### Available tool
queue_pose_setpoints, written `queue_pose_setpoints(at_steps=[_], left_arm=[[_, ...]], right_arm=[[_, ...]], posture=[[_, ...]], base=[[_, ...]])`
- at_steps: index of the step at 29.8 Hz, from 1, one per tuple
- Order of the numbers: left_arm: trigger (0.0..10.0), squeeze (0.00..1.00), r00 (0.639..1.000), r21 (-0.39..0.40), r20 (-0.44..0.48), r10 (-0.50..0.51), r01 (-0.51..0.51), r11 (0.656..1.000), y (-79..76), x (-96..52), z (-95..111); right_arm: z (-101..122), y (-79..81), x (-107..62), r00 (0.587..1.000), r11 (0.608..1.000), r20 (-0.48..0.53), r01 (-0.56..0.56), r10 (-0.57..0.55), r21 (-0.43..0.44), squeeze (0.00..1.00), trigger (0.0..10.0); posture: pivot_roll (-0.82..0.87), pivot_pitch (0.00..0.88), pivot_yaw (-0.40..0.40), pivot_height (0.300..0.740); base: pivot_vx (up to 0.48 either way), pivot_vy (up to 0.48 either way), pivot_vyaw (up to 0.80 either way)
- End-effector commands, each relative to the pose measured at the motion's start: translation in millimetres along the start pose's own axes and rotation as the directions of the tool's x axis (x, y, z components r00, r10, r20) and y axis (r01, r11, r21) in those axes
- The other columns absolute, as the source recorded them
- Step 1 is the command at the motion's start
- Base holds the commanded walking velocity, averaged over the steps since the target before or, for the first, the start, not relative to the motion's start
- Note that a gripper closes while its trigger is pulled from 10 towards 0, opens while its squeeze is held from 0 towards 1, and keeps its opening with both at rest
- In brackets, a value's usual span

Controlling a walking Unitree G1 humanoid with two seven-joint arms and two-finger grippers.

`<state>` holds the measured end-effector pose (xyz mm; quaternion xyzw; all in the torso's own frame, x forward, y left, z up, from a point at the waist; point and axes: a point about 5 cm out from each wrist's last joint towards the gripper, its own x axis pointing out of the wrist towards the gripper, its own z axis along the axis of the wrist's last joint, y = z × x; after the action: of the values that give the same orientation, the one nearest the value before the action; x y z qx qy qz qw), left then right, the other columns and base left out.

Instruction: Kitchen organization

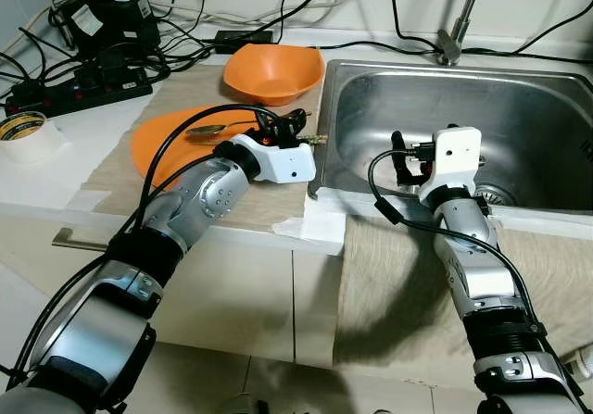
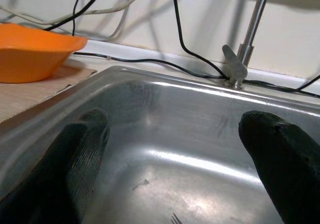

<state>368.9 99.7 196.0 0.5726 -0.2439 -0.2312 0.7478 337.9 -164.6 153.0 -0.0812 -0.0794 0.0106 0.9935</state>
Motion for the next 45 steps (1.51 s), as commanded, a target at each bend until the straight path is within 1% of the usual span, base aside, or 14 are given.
queue_pose_setpoints(at_steps=[1, 7, 19, 21, 23, 26, 28, 30, 37, 40, 41, 43, 44, 45], left_arm=[[0.0, 0.00, 0.998, 0.073, 0.055, 0.042, -0.046, 0.996, 19.7, 7.0, 8], [0.0, 0.00, 0.983, 0.181, 0.171, 0.064, -0.095, 0.979, 47.1, 19.7, 31], [0.0, 0.00, 0.961, 0.239, 0.262, 0.083, -0.148, 0.960, 63.4, 25.5, 48], [0.0, 0.00, 0.961, 0.307, 0.274, 0.038, -0.125, 0.943, 58.4, 25.7, 49], [0.0, 0.00, 0.959, 0.453, 0.268, -0.094, -0.039, 0.891, 42.3, 26.6, 45], [0.0, 0.00, 0.952, 0.510, 0.247, -0.182, 0.032, 0.860, 29.9, 27.2, 42], [0.0, 0.00, 0.930, 0.598, 0.200, -0.308, 0.133, 0.790, 8.4, 24.3, 33], [0.0, 0.00, 0.923, 0.579, 0.187, -0.337, 0.174, 0.797, 1.4, 22.5, 31], [0.0, 0.00, 0.901, 0.633, 0.165, -0.400, 0.214, 0.744, -14.4, 18.8, 27], [0.0, 0.00, 0.908, 0.619, 0.155, -0.388, 0.216, 0.755, -12.4, 20.1, 23], [0.0, 0.00, 0.930, 0.566, 0.161, -0.330, 0.187, 0.803, -3.3, 23.7, 23], [0.0, 0.00, 0.947, 0.521, 0.174, -0.269, 0.143, 0.841, 6.7, 27.2, 24], [0.0, 0.00, 0.958, 0.496, 0.196, -0.209, 0.087, 0.864, 17.0, 30.2, 26], [0.0, 0.00, 0.966, 0.472, 0.240, -0.095, -0.031, 0.881, 37.8, 35.1, 33]], right_arm=[[8, -0.2, 2.0, 1.000, 1.000, 0.029, -0.001, 0.001, -0.001, 0.00, 10.0], [4, -0.3, 1.0, 1.000, 1.000, 0.016, 0.002, -0.002, -0.001, 0.00, 10.0], [0, 5.7, 0.6, 1.000, 1.000, 0.005, -0.008, 0.008, 0.003, 0.00, 10.0], [-1, 6.3, 0.6, 1.000, 1.000, 0.003, -0.009, 0.009, 0.003, 0.00, 10.0], [-2, 7.4, 1.1, 1.000, 1.000, -0.002, -0.016, 0.016, 0.000, 0.00, 10.0], [-3, 9.2, 1.7, 1.000, 1.000, -0.005, -0.026, 0.026, -0.004, 0.00, 10.0], [-4, 12.2, 3.3, 0.999, 0.999, -0.007, -0.035, 0.035, -0.007, 0.00, 10.0], [-4, 13.0, 3.8, 0.999, 0.999, -0.007, -0.037, 0.037, -0.007, 0.00, 10.0], [-5, 16.1, 2.9, 0.999, 0.999, -0.007, -0.047, 0.046, -0.006, 0.00, 10.0], [-5, 16.3, 2.8, 0.999, 0.999, -0.008, -0.051, 0.050, -0.009, 0.00, 10.0], [-6, 16.1, 3.1, 0.999, 0.999, -0.008, -0.051, 0.050, -0.010, 0.00, 10.0], [-6, 16.0, 3.2, 0.999, 0.999, -0.007, -0.050, 0.050, -0.010, 0.00, 10.0], [-6, 16.2, 3.1, 0.999, 0.999, -0.007, -0.050, 0.050, -0.010, 0.00, 10.0], [-6, 16.7, 2.8, 0.999, 0.999, -0.006, -0.050, 0.050, -0.009, 0.00, 10.0]], posture=[[-0.04, 0.000, 0.044, 0.732], [-0.05, 0.000, 0.047, 0.732], [-0.04, 0.000, 0.054, 0.732], [-0.04, 0.000, 0.050, 0.732], [-0.03, 0.000, 0.044, 0.732], [-0.02, 0.000, 0.041, 0.732], [-0.02, 0.000, 0.041, 0.732], [-0.02, 0.000, 0.040, 0.732], [-0.02, 0.000, 0.035, 0.732], [-0.02, 0.000, 0.035, 0.732], [-0.02, 0.000, 0.035, 0.732], [-0.02, 0.000, 0.037, 0.732], [-0.02, 0.000, 0.037, 0.732], [-0.02, 0.000, 0.035, 0.732]], base=[[0.000, 0.000, 0.00], [0.000, 0.000, 0.00], [0.000, 0.000, 0.00], [0.000, 0.000, 0.00], [0.000, 0.000, 0.00], [0.000, 0.000, 0.00], [0.000, 0.000, 0.00], [0.000, 0.000, 0.00], [0.000, 0.000, 0.00], [0.000, 0.000, 0.00], [0.000, 0.000, 0.00], [0.000, 0.000, 0.00], [0.000, 0.000, 0.00], [0.000, 0.000, 0.00]])
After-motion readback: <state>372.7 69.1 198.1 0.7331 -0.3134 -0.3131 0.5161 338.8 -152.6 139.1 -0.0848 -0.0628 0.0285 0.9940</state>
